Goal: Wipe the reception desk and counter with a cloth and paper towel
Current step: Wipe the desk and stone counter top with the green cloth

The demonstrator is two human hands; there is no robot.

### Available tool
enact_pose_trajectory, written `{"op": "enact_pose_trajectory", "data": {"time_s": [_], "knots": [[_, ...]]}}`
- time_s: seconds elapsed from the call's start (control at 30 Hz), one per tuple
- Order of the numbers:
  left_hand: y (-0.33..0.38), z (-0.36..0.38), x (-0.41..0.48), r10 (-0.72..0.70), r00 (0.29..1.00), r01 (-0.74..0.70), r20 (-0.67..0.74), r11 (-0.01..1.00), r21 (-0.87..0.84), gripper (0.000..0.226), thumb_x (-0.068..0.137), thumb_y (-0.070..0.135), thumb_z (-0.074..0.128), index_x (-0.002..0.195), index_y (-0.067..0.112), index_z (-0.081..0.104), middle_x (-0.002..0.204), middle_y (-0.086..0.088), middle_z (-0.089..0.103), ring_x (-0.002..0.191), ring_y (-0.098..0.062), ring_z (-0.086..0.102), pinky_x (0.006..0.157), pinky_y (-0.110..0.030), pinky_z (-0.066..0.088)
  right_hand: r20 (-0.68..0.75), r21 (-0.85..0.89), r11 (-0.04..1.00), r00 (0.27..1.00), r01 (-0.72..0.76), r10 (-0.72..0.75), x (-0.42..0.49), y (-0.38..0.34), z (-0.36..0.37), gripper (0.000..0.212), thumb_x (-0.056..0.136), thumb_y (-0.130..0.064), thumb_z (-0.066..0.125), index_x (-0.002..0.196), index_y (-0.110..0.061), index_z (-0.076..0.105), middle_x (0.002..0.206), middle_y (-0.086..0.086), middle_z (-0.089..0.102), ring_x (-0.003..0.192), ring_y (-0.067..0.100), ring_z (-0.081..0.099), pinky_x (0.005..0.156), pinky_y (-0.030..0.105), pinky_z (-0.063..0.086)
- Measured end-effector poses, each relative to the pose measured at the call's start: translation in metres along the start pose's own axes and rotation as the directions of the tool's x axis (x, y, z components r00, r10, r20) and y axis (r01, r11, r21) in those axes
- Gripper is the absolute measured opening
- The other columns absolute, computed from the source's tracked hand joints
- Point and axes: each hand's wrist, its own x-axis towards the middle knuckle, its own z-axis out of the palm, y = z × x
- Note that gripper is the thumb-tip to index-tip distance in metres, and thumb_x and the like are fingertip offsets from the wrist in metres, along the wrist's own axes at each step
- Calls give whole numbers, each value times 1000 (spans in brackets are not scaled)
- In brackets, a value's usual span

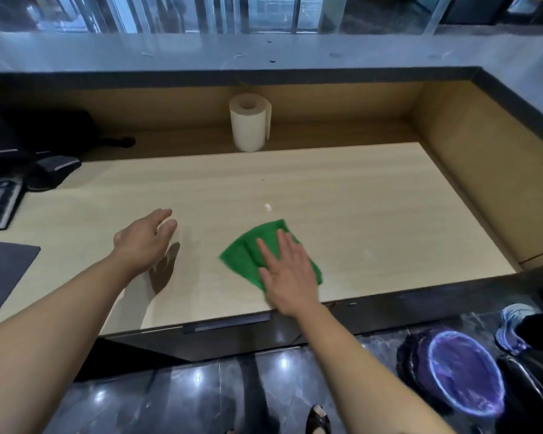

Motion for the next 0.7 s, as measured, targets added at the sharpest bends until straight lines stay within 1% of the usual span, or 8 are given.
{"op": "enact_pose_trajectory", "data": {"time_s": [0.1,0.2,0.27,0.37,0.4,0.47,0.6,0.7], "knots": [[1,-3,0,16,1000,-16,-3,1000,1,44,101,38,38,141,22,45,145,-1,48,134,-26,43,112,-40,28,-67,-42,974,974,-221,218,-16,62,-16,63,96,-47,19,155,-30,7,161,18,1,150,29,-1,120,39,0],[-5,-8,0,24,1000,-24,-8,1000,-10,44,101,39,38,141,23,45,146,0,47,135,-25,43,112,-39,26,-89,-36,905,903,-425,421,-25,108,-31,62,97,-44,15,156,-25,6,160,21,2,149,33,2,121,42,7],[-15,-11,-1,22,1000,-22,-11,1000,-20,44,101,38,39,141,21,45,146,-1,47,134,-26,44,112,-39,26,-98,-26,853,850,-522,517,-24,108,-30,60,101,-40,21,156,-23,6,160,21,1,148,34,2,120,43,8],[-34,-14,-6,17,1000,-18,-10,997,-81,44,101,33,41,142,16,45,146,-6,47,132,-28,45,112,-38,30,-130,-30,778,775,-627,619,-12,60,-16,61,102,-38,24,156,-22,-1,160,21,-3,149,34,0,120,45,6],[-40,-14,-8,3,1000,-4,-9,995,-102,44,101,32,41,142,15,45,146,-7,47,132,-28,45,111,-38,31,-133,-34,777,773,-629,620,-8,34,-11,61,102,-39,22,155,-23,-3,160,21,-5,149,35,-1,120,46,5],[-52,-16,-14,-27,1000,25,-11,991,-129,44,101,30,42,142,14,44,146,-7,46,133,-29,44,109,-36,32,-128,-20,814,809,-581,574,-3,-25,4,61,102,-40,20,154,-22,-7,159,23,-7,148,36,-4,120,48,1],[-65,-22,-18,-47,998,42,-31,990,-134,44,101,29,42,142,13,45,145,-9,48,131,-30,46,106,-36,33,-79,32,932,928,-362,363,3,-137,29,61,102,-36,24,154,-21,-5,157,24,-14,147,39,-11,116,49,-12],[-66,-27,-15,-41,998,36,-41,993,-116,44,101,28,42,142,12,45,144,-10,48,128,-32,47,105,-36,35,-34,29,981,981,-191,192,3,-148,32,60,101,-37,22,155,-21,0,158,21,-12,148,37,-9,114,45,-14]]}}
